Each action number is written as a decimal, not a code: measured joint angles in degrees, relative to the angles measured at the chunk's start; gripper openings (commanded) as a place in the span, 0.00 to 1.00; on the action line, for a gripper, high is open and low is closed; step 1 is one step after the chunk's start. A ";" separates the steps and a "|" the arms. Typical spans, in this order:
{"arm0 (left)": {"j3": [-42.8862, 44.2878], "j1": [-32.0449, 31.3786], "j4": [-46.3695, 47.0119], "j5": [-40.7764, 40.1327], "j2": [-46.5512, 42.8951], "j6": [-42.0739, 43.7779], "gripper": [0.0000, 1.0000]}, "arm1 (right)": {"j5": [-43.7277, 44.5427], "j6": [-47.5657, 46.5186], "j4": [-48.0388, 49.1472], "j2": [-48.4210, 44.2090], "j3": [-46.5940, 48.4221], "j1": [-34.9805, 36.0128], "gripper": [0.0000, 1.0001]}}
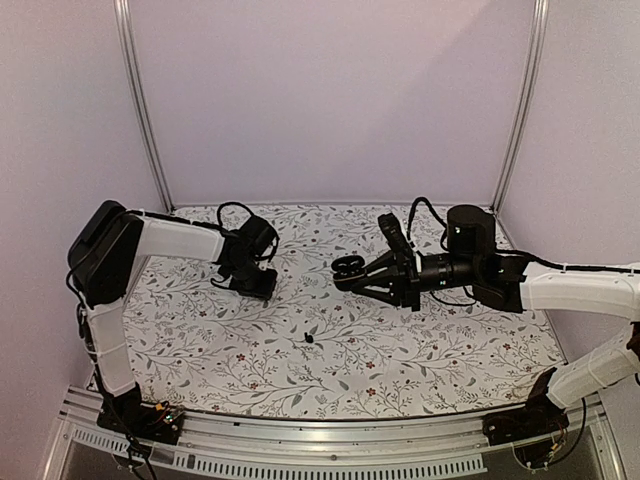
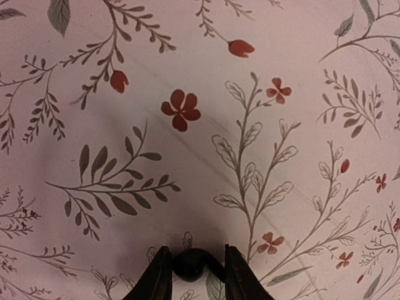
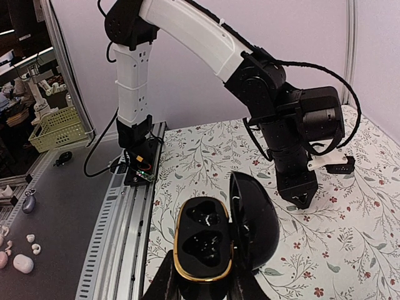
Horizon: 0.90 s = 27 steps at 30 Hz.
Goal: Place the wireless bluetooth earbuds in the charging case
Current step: Pick up the right earbud from the center of the board.
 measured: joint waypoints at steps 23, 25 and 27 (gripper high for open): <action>7.78 -2.54 -7.61 -5.25 4.48 7.08 0.36 | -0.02 -0.02 0.00 0.00 0.00 0.02 0.00; 7.87 -2.54 -7.98 -5.22 4.48 6.86 0.34 | -0.02 -0.02 0.00 0.00 0.00 0.00 0.00; 7.89 -2.54 -8.15 -5.09 4.48 6.78 0.33 | -0.02 -0.02 0.00 0.00 0.00 0.00 0.00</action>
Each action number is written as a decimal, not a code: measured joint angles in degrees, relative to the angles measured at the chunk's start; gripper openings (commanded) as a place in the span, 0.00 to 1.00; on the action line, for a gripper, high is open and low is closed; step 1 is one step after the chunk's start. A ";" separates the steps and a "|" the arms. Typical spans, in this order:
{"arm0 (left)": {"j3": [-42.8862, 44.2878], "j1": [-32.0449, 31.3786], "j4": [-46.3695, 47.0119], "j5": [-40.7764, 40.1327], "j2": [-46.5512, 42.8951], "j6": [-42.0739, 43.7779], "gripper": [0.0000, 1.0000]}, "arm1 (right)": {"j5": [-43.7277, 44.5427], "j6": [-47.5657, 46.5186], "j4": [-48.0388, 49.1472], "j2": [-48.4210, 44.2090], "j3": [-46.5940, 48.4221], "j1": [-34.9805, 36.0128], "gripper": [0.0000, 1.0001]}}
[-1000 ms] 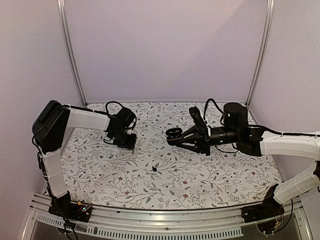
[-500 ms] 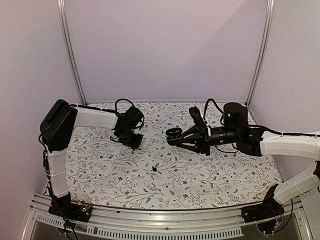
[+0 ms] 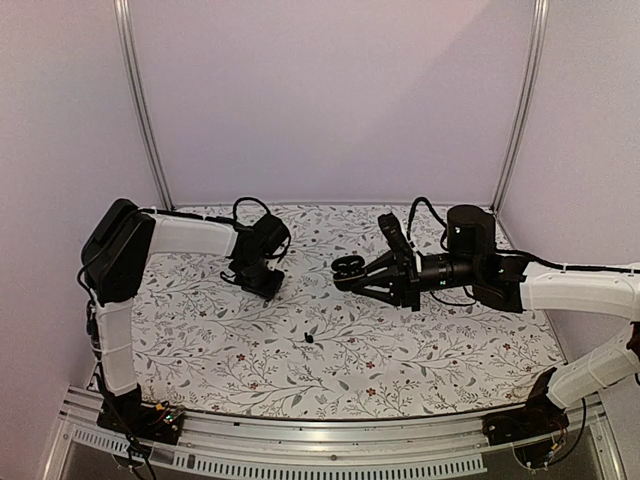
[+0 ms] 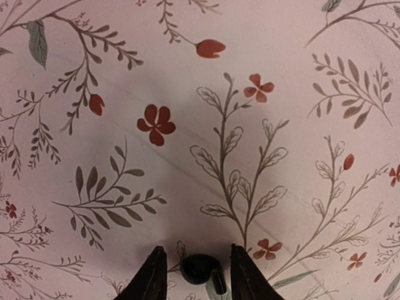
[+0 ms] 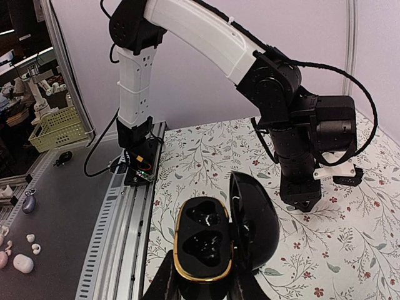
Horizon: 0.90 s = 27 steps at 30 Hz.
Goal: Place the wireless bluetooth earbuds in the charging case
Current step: Pick up the right earbud from the center of the board.
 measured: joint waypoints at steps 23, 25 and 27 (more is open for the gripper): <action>1.68 0.00 -0.70 3.30 1.09 -0.20 0.26 | 0.02 -0.02 0.00 0.00 0.00 0.00 0.00; 1.68 0.02 -0.72 3.30 1.09 -0.22 0.26 | 0.02 -0.02 0.00 0.00 0.00 0.00 0.00; 1.68 0.00 -0.70 3.30 1.09 -0.22 0.24 | 0.02 -0.02 0.00 0.00 0.00 0.00 0.00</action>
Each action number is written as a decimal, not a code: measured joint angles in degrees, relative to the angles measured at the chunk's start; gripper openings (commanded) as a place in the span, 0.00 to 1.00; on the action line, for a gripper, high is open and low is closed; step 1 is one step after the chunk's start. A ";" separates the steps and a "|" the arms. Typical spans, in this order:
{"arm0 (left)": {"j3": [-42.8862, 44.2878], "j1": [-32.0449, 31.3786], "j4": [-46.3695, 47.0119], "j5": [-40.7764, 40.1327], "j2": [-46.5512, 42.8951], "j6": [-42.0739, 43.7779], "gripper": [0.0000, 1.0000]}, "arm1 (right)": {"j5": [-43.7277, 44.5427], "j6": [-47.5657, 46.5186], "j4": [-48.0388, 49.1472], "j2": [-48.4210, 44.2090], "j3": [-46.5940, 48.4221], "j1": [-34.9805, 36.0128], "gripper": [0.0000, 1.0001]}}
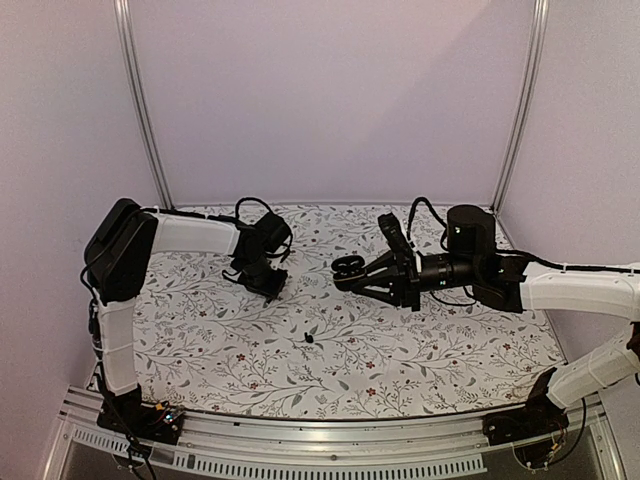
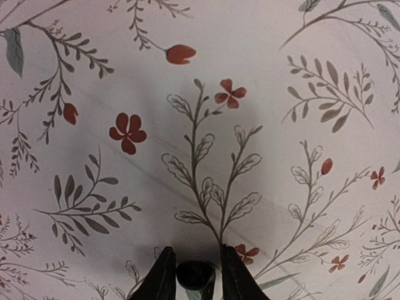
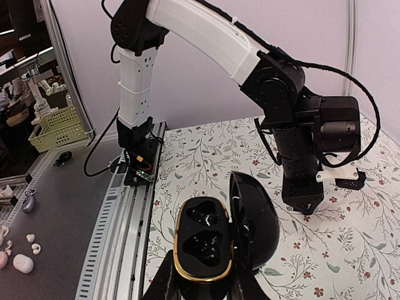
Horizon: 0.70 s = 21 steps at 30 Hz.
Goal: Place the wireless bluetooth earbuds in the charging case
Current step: Pick up the right earbud from the center of the board.
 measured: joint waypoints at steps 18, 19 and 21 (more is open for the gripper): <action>-0.07 0.02 -0.48 0.17 -0.02 -0.74 0.27 | 0.00 -0.02 -0.02 0.00 0.00 0.00 0.00; -0.07 0.02 -0.50 0.00 -0.02 -0.79 0.27 | 0.00 -0.02 -0.02 0.00 0.00 0.00 0.00; -0.07 0.02 -0.52 -0.09 -0.02 -0.83 0.27 | 0.00 -0.02 -0.02 0.00 0.00 0.00 0.00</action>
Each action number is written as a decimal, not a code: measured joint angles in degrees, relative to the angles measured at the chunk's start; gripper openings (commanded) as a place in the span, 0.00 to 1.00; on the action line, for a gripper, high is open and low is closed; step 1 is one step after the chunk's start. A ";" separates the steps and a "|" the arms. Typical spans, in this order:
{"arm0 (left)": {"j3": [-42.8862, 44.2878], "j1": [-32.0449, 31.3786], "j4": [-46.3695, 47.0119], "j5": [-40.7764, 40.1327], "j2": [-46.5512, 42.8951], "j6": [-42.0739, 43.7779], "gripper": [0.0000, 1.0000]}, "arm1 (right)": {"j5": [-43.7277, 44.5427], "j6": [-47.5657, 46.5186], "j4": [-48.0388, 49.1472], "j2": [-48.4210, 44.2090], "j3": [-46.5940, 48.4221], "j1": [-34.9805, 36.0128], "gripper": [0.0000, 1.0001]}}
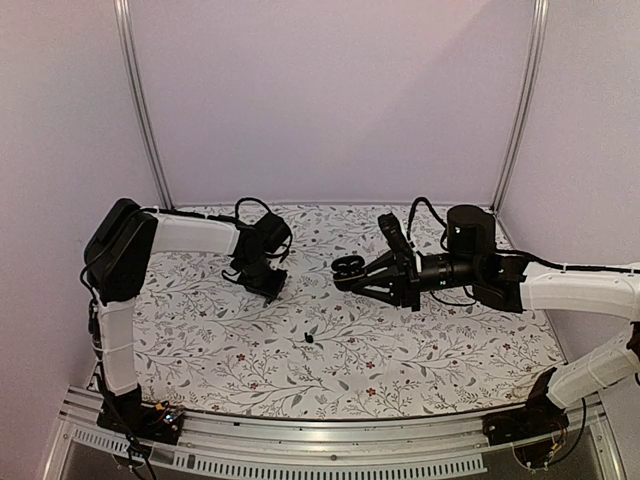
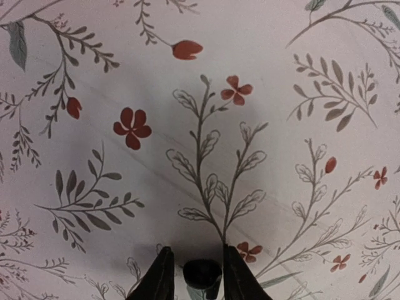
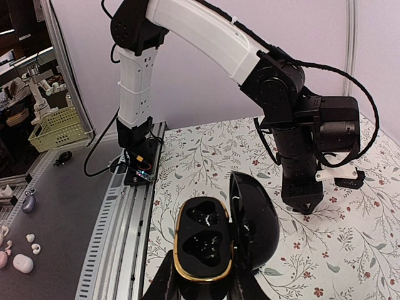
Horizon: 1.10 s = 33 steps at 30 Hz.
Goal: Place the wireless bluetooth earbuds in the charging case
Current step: Pick up the right earbud from the center of the board.
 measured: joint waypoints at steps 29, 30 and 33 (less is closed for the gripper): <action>-1.03 -0.02 -0.48 1.57 -0.76 -0.81 0.19 | 0.00 -0.07 0.00 0.00 0.00 0.00 0.00; -1.03 -0.02 -0.46 1.57 -0.79 -0.81 0.18 | 0.02 -0.04 0.00 0.00 0.00 0.00 0.00; -1.31 -0.02 -0.20 1.57 -1.01 -0.81 0.17 | 0.02 -0.04 0.00 0.00 0.00 0.02 0.00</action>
